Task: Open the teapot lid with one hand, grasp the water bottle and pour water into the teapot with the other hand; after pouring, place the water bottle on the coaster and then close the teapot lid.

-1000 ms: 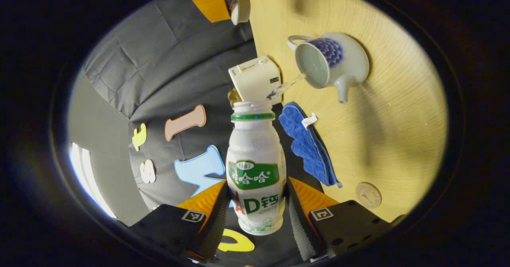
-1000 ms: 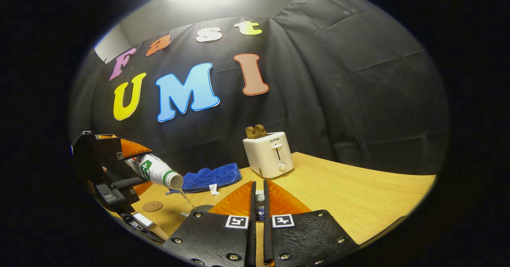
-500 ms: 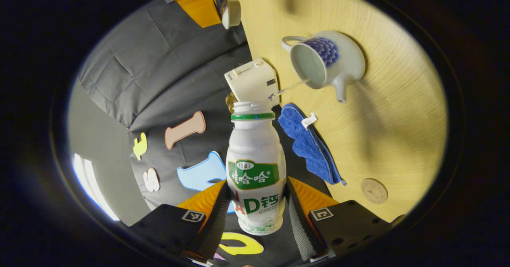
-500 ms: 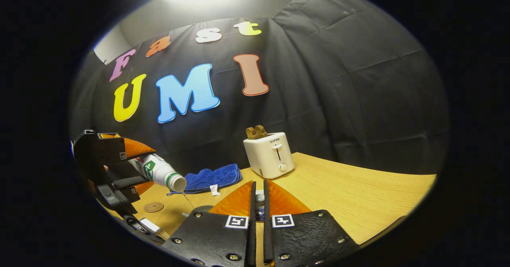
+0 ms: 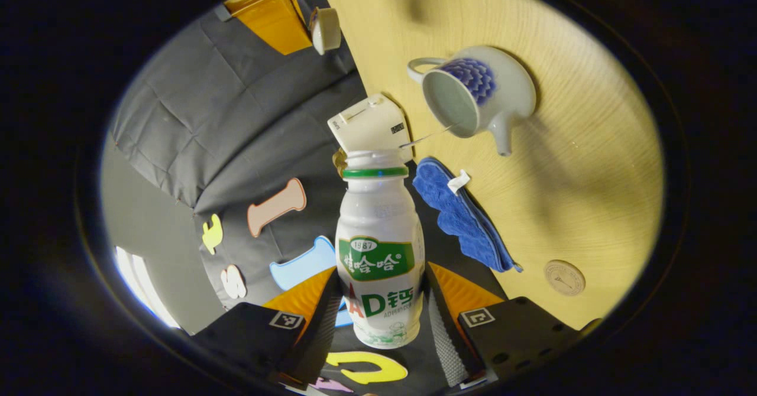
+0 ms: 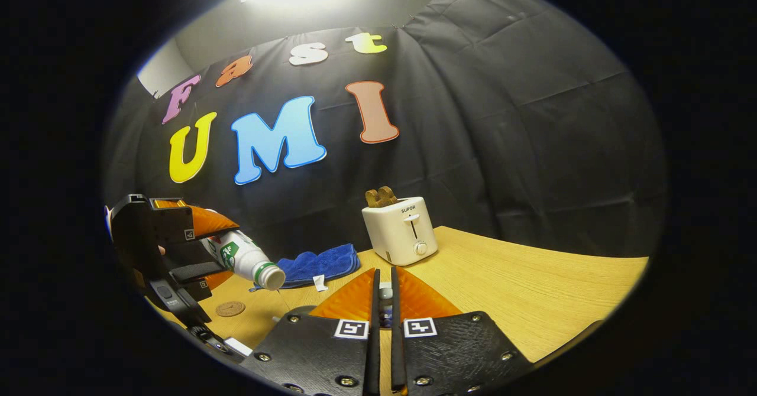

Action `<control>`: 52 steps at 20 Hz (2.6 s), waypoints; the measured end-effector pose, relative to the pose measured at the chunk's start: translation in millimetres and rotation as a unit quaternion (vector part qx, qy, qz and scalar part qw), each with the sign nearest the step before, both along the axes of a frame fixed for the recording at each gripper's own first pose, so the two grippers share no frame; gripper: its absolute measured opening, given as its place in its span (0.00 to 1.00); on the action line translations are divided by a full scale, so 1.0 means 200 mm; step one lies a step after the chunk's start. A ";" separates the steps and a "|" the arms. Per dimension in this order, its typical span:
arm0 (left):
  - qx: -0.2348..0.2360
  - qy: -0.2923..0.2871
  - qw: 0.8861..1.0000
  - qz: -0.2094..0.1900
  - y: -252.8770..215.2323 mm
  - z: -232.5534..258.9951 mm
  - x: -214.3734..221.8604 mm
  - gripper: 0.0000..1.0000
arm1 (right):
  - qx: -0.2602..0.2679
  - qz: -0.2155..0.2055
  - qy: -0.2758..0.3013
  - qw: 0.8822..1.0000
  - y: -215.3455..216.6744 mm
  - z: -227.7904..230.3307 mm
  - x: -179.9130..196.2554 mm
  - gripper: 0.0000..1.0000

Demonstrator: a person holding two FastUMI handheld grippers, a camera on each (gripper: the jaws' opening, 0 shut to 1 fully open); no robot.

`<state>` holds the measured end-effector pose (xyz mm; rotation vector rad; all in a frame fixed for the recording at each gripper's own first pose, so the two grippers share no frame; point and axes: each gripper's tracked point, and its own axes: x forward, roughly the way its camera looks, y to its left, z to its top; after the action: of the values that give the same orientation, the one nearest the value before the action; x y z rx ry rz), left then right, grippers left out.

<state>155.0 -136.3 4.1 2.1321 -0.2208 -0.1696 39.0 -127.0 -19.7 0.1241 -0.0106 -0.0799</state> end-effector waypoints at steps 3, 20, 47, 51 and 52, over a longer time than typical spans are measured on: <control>0.013 0.001 1.000 -0.008 -0.04 -0.01 -0.01 0.85 | 0.003 0.001 -0.001 1.000 0.00 0.00 0.00 0.07; 0.058 0.004 0.998 -0.033 -0.15 -0.07 0.01 0.85 | 0.013 0.007 -0.001 1.000 0.01 0.00 -0.01 0.07; -0.514 0.136 0.847 0.033 0.33 -0.13 -0.08 0.85 | -0.018 0.043 0.006 0.999 0.13 -0.03 0.02 0.07; -0.590 0.130 0.796 0.038 0.40 -0.08 -0.16 0.86 | -0.021 0.067 0.022 0.997 0.21 -0.07 0.04 0.07; -0.611 0.128 0.780 0.041 0.44 -0.06 -0.18 0.85 | -0.024 0.070 0.024 0.997 0.22 -0.07 0.05 0.07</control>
<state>119.2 -49.2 -8.7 0.7915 -0.0332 -0.1863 49.7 -83.1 -34.4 0.0738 0.0437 0.0573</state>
